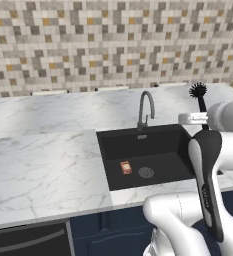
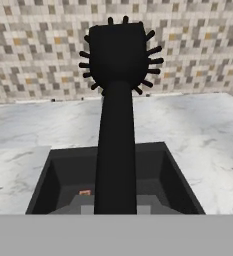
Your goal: Pick up the bar soap and dish brush from the sink, and place them back in the cabinet, and close the cabinet doors.
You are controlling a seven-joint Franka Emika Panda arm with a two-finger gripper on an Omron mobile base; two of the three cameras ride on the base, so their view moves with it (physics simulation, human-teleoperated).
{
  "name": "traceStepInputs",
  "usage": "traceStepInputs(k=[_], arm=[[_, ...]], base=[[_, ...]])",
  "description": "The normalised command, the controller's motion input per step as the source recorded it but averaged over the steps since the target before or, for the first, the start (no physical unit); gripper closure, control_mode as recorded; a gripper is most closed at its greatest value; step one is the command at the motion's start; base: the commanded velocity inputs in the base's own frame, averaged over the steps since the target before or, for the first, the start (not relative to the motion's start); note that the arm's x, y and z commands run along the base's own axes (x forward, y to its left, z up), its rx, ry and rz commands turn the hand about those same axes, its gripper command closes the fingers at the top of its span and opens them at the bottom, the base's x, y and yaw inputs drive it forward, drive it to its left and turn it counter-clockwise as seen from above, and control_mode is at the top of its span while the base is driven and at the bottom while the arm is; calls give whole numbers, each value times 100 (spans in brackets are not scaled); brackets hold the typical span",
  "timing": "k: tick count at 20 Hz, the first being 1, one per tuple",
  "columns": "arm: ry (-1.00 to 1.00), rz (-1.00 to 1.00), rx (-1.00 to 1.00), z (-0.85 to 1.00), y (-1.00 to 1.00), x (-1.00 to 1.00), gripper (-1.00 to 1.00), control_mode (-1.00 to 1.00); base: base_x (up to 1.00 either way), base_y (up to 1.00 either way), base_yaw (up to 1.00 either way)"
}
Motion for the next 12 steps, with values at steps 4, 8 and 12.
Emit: traceStepInputs(k=[4,8,12], arm=[[0,0,0,14,1,0,100,-100],[0,0,0,3,5,-3,100,-100],[0,0,0,3,3,-19,100,-100]], base=[[0,0,0],[0,0,0],[0,0,0]])
